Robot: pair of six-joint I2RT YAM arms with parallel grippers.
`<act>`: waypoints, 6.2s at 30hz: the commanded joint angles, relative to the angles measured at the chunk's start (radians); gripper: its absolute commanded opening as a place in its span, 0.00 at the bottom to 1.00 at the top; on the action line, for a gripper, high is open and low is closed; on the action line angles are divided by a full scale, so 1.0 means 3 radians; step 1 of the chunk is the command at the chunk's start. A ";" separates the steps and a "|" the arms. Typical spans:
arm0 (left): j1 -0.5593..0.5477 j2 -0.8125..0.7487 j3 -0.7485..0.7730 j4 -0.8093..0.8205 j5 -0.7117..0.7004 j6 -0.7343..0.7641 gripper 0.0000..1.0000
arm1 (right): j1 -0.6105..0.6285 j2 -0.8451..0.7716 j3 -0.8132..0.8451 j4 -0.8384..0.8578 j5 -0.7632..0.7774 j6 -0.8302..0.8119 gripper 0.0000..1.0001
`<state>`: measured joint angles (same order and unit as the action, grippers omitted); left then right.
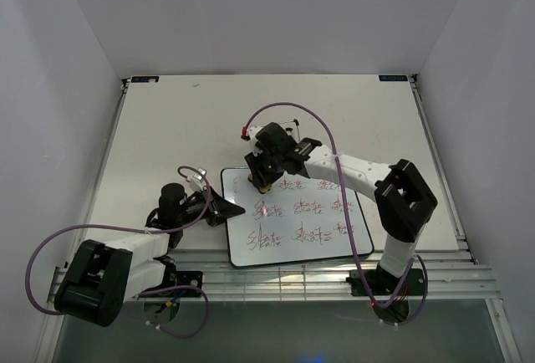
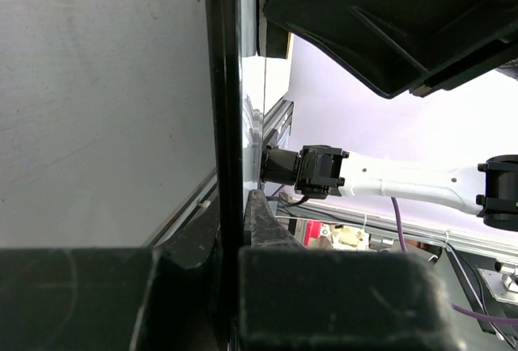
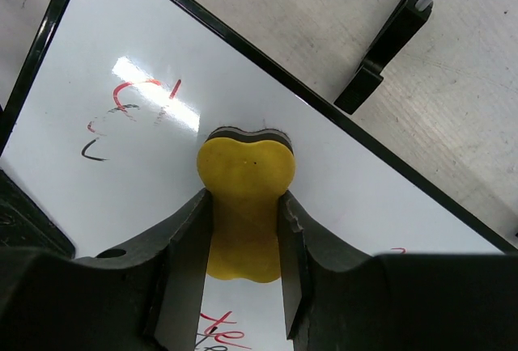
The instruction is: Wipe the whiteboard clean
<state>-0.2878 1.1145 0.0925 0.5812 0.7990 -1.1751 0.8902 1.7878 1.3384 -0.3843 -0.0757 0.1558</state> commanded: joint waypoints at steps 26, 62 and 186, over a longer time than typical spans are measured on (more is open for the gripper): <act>-0.0002 -0.0197 0.0014 -0.0122 -0.0081 0.0409 0.00 | 0.0260 0.0734 0.0831 -0.0412 0.0038 0.0043 0.29; 0.0049 -0.0422 0.0080 -0.0475 -0.0393 0.0460 0.00 | -0.0981 -0.0840 -0.1775 0.0238 -0.0387 0.0202 0.28; 0.0668 -0.0928 0.0407 -0.1451 -0.0689 0.0614 0.00 | -0.1539 -0.1669 -0.2743 0.0361 -0.0320 0.0570 0.22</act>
<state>-0.1131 0.8539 0.1509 0.1673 0.8513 -1.0622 0.5343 1.2621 0.5938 -0.1280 -0.2310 0.3519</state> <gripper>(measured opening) 0.144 0.401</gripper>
